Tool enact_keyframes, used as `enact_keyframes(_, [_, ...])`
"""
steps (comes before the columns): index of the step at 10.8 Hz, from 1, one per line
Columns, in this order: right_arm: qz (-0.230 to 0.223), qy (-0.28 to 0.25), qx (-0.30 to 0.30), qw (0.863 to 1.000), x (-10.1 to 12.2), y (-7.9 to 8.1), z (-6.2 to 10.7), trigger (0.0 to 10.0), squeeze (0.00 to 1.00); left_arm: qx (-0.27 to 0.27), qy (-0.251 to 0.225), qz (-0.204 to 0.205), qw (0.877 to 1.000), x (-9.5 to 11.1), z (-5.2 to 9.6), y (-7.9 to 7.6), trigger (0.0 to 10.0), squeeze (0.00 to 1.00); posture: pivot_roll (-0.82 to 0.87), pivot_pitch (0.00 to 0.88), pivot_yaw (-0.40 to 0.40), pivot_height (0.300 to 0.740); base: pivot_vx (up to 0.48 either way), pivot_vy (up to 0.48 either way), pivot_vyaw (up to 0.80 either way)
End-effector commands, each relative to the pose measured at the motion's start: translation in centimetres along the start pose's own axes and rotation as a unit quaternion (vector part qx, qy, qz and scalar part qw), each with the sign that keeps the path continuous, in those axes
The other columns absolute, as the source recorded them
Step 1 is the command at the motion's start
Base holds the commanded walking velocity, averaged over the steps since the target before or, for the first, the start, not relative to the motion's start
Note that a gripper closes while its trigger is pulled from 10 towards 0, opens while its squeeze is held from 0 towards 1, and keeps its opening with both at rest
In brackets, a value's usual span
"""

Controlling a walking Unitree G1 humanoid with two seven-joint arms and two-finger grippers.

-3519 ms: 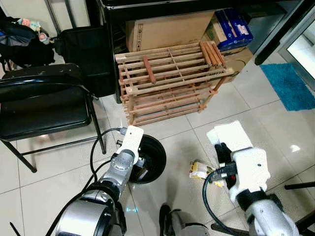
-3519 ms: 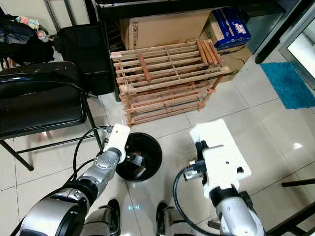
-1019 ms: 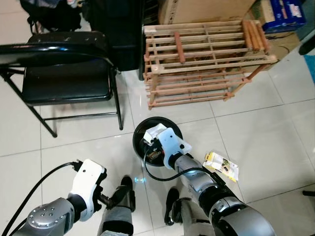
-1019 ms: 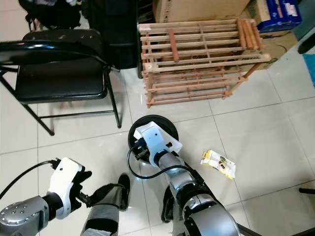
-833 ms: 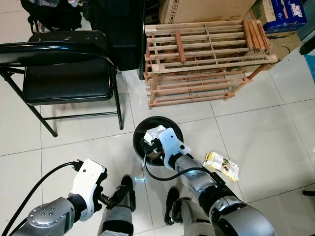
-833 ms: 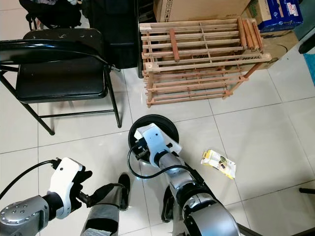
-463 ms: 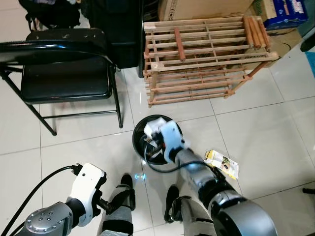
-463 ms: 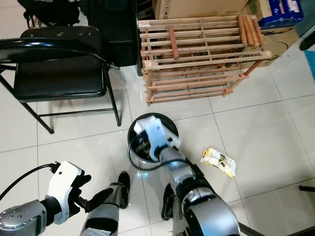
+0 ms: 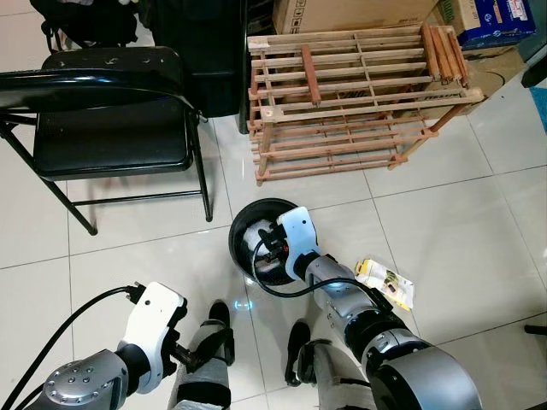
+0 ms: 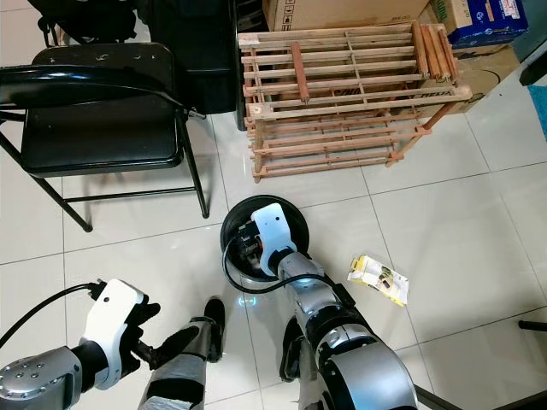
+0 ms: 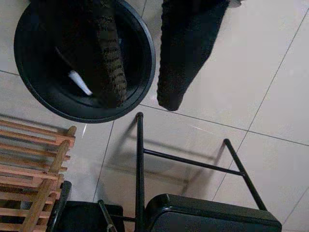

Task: Picking trash to rubbish bin

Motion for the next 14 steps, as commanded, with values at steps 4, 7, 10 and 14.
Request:
enact_keyframes(4, [-0.028, -0.006, 0.019, 0.999, -0.4, 2.4, -0.2, 10.0, 1.0, -0.017, 0.009, 0.006, 1.0, -0.5, -0.7, -0.5, 10.0, 0.52, 0.56, 0.44, -0.098, 0.74, 0.0, 0.0, 0.0])
enact_keyframes(7, [-0.018, -0.042, -0.031, 0.998, -0.3, -1.7, 1.4, 10.0, 1.0, -0.032, -0.02, -0.01, 0.999, 1.2, -3.9, -0.6, 10.0, 0.53, 0.5, 0.352, -0.109, 0.74, 0.0, 0.0, 0.0])
enact_keyframes(10, [-0.009, -0.107, -0.108, 0.988, 1.3, -6.3, 3.7, 10.0, 0.0, 0.023, -0.119, -0.093, 0.988, 5.5, -7.6, 0.5, 10.0, 0.0, 0.41, 0.226, -0.117, 0.74, 0.0, 0.0, 0.0])
enact_keyframes(14, [0.059, -0.2, -0.21, 0.955, 5.3, -9.0, 8.6, 10.0, 0.0, 0.116, -0.222, -0.153, 0.956, 9.3, -10.6, 2.8, 10.0, 0.0, 0.32, 0.109, -0.102, 0.74, 0.0, 0.0, 0.0])
Point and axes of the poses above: a point about 5 cm out from each wrist's last joint towards the gripper, its own z axis pointing back from the gripper into the wrist, its own x axis along the axis of the wrist's last joint, y = z × x, the point moved 4 cm from there along -z, pointing out of the wrist towards the gripper, and after that the axes turned 6 degrees about z, right-handed, at the moved point
